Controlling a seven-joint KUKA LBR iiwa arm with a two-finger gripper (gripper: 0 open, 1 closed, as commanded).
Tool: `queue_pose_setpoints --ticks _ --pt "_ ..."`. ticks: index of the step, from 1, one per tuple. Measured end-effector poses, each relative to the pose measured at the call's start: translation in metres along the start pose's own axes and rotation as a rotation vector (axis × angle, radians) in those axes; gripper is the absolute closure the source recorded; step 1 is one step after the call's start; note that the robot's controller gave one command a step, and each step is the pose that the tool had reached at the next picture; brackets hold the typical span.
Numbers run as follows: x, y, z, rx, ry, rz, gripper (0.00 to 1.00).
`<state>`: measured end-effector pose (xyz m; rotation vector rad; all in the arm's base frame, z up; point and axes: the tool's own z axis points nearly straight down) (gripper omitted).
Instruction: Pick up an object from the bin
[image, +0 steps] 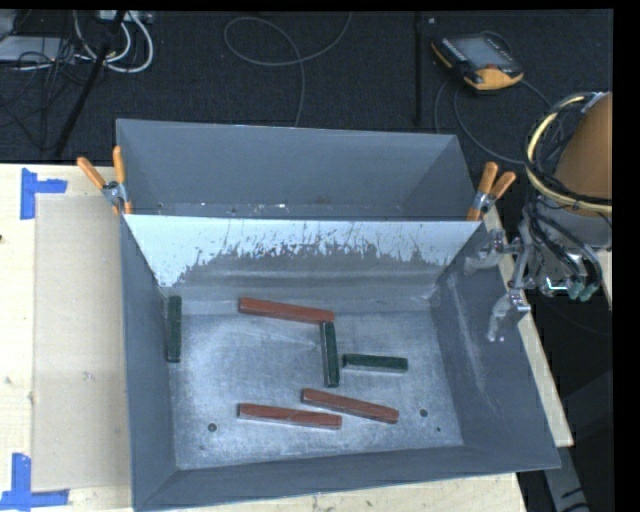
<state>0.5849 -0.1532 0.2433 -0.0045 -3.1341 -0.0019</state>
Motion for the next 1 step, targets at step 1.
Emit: queue_pose_setpoints --ticks 1 --pt "-0.0014 0.0009 -0.0048 0.002 -0.008 -0.003 0.00"
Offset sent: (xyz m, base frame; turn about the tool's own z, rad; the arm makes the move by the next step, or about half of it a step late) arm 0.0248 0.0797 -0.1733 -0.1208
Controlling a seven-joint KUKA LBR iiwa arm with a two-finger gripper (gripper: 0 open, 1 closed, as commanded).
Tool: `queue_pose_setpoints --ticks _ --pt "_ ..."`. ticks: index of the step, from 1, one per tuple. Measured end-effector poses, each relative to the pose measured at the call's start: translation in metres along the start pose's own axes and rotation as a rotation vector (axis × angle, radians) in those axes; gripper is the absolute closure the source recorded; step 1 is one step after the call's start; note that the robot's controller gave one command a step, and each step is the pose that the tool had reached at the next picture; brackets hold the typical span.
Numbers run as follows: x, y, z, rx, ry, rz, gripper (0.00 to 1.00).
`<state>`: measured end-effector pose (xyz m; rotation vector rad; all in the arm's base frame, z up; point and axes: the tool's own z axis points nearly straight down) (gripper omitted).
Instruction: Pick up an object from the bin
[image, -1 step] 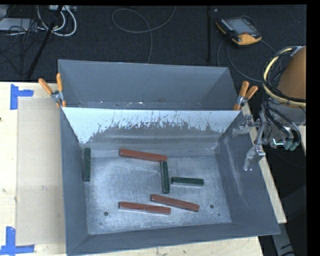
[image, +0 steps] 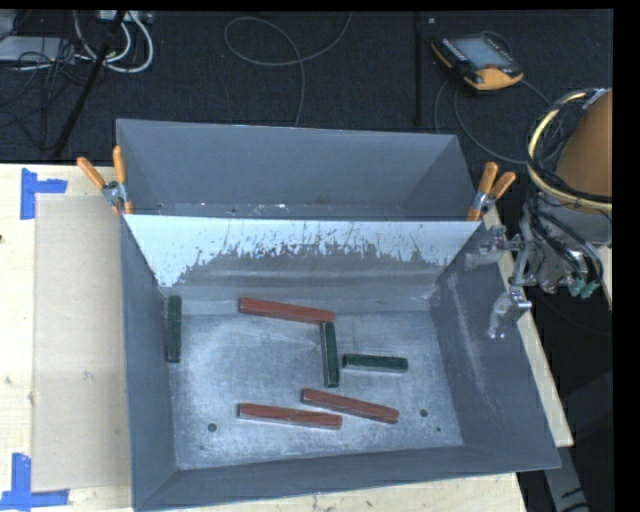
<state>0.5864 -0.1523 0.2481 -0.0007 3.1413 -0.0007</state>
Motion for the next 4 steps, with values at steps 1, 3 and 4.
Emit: queue_pose_setpoints --ticks 1,3,4 --pt "-0.012 0.036 0.083 0.001 -0.004 -0.054 0.00" --pt "-0.018 0.087 0.099 -0.001 0.000 0.111 0.00" --pt "-0.012 0.096 0.162 0.000 -0.002 -0.161 0.00"
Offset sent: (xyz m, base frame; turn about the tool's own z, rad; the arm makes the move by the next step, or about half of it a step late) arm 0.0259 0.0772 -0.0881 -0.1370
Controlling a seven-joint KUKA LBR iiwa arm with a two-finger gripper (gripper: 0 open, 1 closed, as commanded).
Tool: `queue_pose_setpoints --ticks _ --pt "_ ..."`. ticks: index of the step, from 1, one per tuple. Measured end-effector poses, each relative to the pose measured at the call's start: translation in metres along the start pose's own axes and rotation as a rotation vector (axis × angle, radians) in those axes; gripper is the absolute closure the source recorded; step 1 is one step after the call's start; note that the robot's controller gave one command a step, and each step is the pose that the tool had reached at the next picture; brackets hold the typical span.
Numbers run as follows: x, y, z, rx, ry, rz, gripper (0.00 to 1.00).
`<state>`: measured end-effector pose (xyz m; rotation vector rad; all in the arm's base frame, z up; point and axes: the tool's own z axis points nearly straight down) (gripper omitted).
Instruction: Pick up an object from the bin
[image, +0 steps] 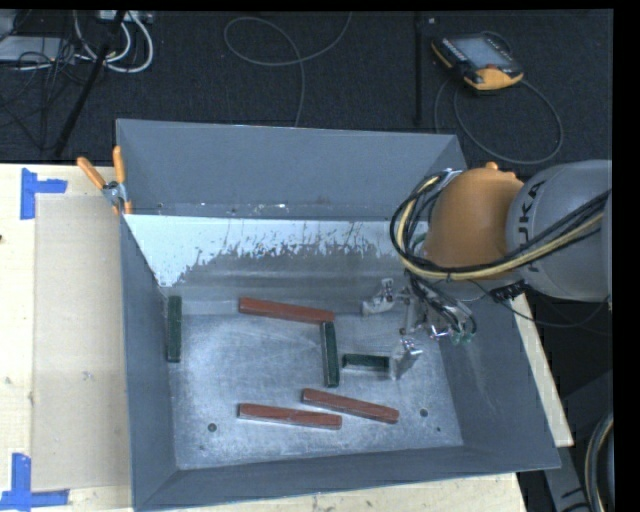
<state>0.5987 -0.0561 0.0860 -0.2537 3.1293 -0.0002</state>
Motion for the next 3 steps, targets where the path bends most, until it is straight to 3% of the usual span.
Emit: queue_pose_setpoints --ticks 1,3 --pt "-0.0046 0.0015 0.0099 0.001 -0.013 0.329 1.00" --pt "-0.0037 0.0018 0.0072 0.001 -0.009 0.329 1.00"
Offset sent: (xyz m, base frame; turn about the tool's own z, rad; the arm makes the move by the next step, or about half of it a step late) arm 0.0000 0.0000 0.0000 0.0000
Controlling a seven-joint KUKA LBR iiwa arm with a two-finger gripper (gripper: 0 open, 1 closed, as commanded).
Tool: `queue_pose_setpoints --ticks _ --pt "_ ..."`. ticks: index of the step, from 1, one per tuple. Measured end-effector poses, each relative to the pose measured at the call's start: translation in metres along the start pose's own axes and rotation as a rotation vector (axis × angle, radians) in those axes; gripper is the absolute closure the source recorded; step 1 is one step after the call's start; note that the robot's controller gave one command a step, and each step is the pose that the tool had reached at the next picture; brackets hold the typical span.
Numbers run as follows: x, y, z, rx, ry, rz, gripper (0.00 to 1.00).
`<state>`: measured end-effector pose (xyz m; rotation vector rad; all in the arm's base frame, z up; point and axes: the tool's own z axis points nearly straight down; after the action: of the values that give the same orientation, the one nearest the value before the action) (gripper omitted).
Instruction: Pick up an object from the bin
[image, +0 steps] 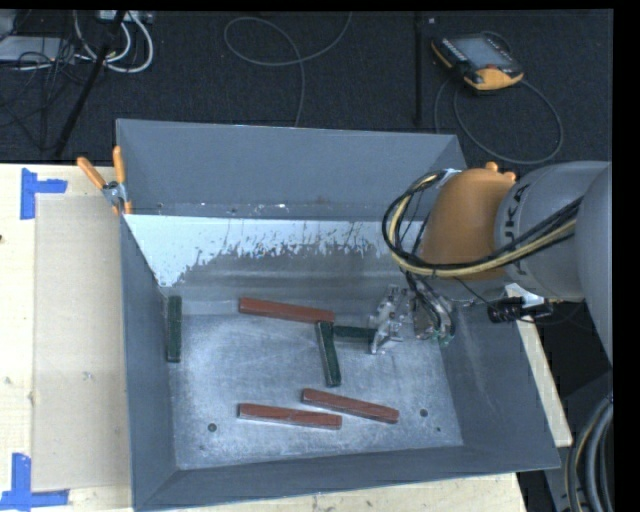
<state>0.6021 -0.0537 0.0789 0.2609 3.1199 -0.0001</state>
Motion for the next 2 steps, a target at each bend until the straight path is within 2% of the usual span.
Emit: queue_pose_setpoints --ticks 1,2 --pt "0.0012 -0.0001 -0.0098 0.000 0.009 0.000 1.00" --pt "0.0003 0.0000 -0.0160 0.000 0.008 -0.001 1.00"
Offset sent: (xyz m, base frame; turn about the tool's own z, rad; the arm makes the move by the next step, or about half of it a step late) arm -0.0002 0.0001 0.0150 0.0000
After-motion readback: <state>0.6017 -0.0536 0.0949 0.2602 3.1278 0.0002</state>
